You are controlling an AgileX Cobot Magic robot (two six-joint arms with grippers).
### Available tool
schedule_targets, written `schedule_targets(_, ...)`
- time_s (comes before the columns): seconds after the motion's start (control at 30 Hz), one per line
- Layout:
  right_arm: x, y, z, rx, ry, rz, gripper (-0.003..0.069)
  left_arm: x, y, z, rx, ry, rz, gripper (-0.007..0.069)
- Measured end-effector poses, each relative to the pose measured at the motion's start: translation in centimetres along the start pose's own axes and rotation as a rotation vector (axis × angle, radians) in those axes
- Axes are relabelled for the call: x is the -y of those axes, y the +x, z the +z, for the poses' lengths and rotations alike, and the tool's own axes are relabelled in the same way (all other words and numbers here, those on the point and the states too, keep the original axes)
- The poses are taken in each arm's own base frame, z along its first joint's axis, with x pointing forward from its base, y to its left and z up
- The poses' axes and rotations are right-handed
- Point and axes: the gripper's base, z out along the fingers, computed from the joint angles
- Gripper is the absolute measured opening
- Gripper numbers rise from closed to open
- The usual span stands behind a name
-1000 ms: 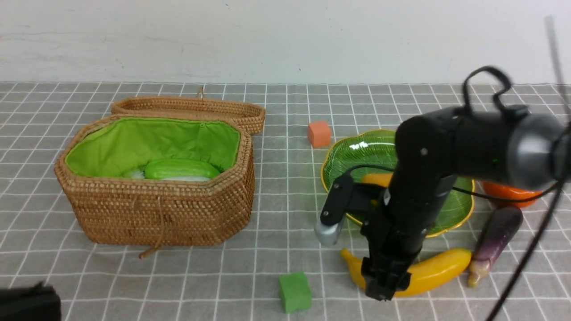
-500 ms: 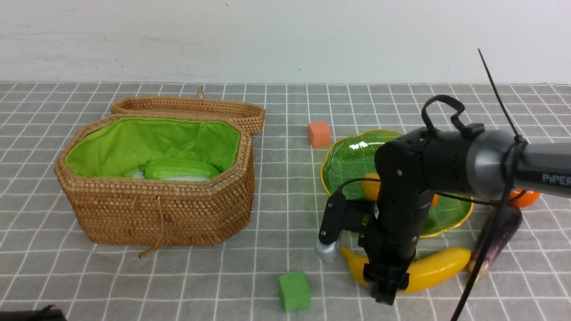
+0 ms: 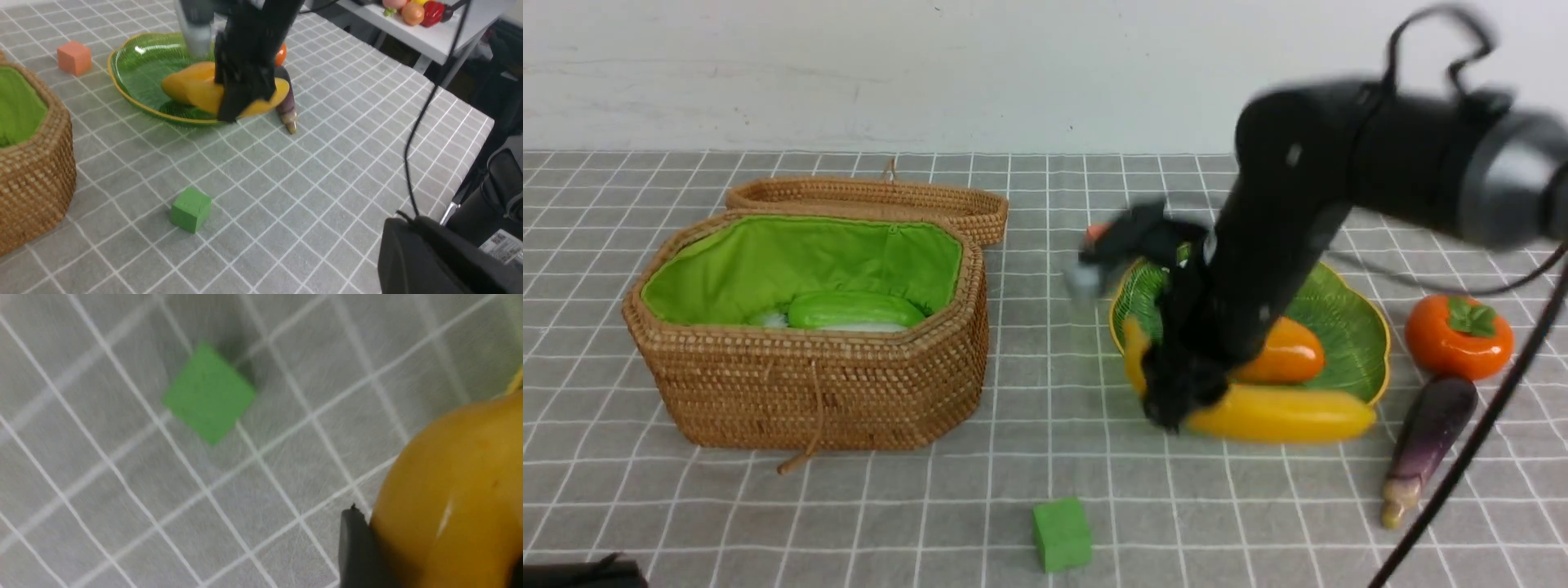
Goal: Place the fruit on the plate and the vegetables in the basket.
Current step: Use the right arm to grab a banana and put it into the right plate
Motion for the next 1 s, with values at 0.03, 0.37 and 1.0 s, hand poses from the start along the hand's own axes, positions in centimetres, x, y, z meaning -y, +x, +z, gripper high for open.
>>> schedule_targets(0.03, 0.6, -0.6, -1.1, 0.039, 0.022, 0.026, 0.0319, 0.0, -0.1, 0.0, 0.008, 0.000, 0.000, -0.0013)
schedule_targets(0.37, 13.6, -2.2, 2.0, 0.199, 0.250, 0.068, 0.0319, 0.0, -0.7, 0.0, 0.076, 0.001, 0.003, -0.0013)
schedule_targets(1.0, 15.1, -0.5, 2.4, 0.077, 0.198, 0.270, 0.0670, -0.1, -0.7, 0.0, 0.081, -0.006, 0.012, -0.0013)
